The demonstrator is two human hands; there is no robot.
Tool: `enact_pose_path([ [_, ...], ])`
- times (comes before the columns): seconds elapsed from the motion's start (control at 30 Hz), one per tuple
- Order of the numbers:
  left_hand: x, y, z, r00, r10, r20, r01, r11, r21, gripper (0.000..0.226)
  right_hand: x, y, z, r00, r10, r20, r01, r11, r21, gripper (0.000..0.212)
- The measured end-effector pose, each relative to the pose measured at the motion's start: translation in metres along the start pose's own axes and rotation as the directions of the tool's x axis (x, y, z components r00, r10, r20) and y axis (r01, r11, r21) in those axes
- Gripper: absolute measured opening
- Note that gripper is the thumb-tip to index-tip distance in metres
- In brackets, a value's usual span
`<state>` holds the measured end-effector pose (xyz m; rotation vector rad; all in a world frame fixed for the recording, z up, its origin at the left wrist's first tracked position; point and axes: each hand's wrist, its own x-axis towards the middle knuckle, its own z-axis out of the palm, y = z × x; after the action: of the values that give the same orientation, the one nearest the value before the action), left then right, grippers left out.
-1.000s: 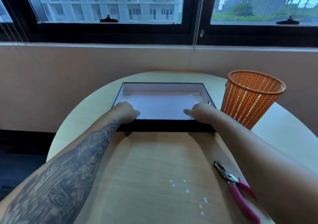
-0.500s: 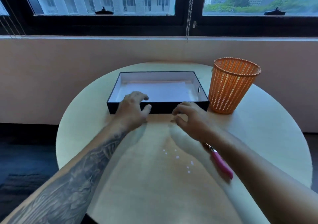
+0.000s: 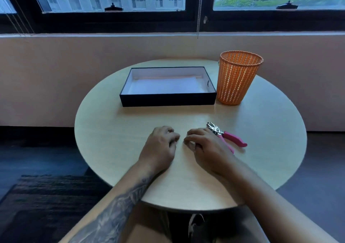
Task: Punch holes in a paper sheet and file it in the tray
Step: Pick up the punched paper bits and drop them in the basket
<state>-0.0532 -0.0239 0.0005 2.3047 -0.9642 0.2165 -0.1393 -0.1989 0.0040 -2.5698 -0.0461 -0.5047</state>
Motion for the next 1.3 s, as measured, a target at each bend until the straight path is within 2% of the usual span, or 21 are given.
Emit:
enact_pose_path([
  [0.07, -0.004, 0.009, 0.001, 0.999, 0.031, 0.020, -0.031, 1.000, -0.002, 0.028, -0.005, 0.001, 0.002, 0.999, 0.007, -0.034, -0.006, 1.000, 0.028, 0.028],
  [0.17, -0.009, 0.012, 0.000, 0.995, 0.068, 0.071, -0.066, 0.998, -0.024, 0.030, -0.007, 0.001, 0.001, 0.989, 0.088, -0.119, -0.073, 0.989, 0.128, 0.028],
  [0.27, -0.010, 0.011, -0.001, 0.999, 0.016, 0.041, -0.011, 0.993, -0.120, 0.028, -0.010, -0.003, -0.002, 0.973, 0.167, -0.158, -0.135, 0.971, 0.198, 0.025],
  [0.37, -0.010, 0.011, 0.000, 0.999, -0.042, 0.000, 0.042, 0.985, -0.167, 0.024, -0.011, -0.004, -0.004, 0.969, 0.173, -0.174, -0.138, 0.971, 0.197, 0.024],
  [0.53, -0.011, 0.009, 0.001, 0.998, -0.064, -0.020, 0.061, 0.987, -0.146, 0.019, -0.012, 0.002, -0.002, 0.956, 0.184, -0.230, -0.148, 0.975, 0.164, 0.027],
  [0.73, -0.012, 0.011, -0.001, 0.997, 0.056, 0.057, -0.052, 0.996, -0.078, 0.025, -0.013, 0.001, -0.002, 0.979, 0.108, -0.174, -0.095, 0.992, 0.081, 0.027],
  [0.93, -0.010, 0.008, 0.000, 1.000, -0.002, 0.018, 0.005, 0.989, -0.147, 0.024, -0.015, -0.002, -0.003, 0.955, 0.201, -0.218, -0.145, 0.958, 0.246, 0.031],
  [1.13, -0.011, 0.009, 0.000, 0.999, 0.011, 0.031, -0.007, 0.992, -0.129, 0.020, -0.016, -0.003, -0.012, 0.991, 0.116, -0.060, -0.106, 0.983, 0.151, 0.024],
  [1.3, -0.011, 0.009, 0.001, 0.999, 0.022, 0.031, -0.018, 0.994, -0.110, 0.020, -0.012, -0.002, -0.005, 0.984, 0.134, -0.121, -0.121, 0.987, 0.110, 0.013],
])
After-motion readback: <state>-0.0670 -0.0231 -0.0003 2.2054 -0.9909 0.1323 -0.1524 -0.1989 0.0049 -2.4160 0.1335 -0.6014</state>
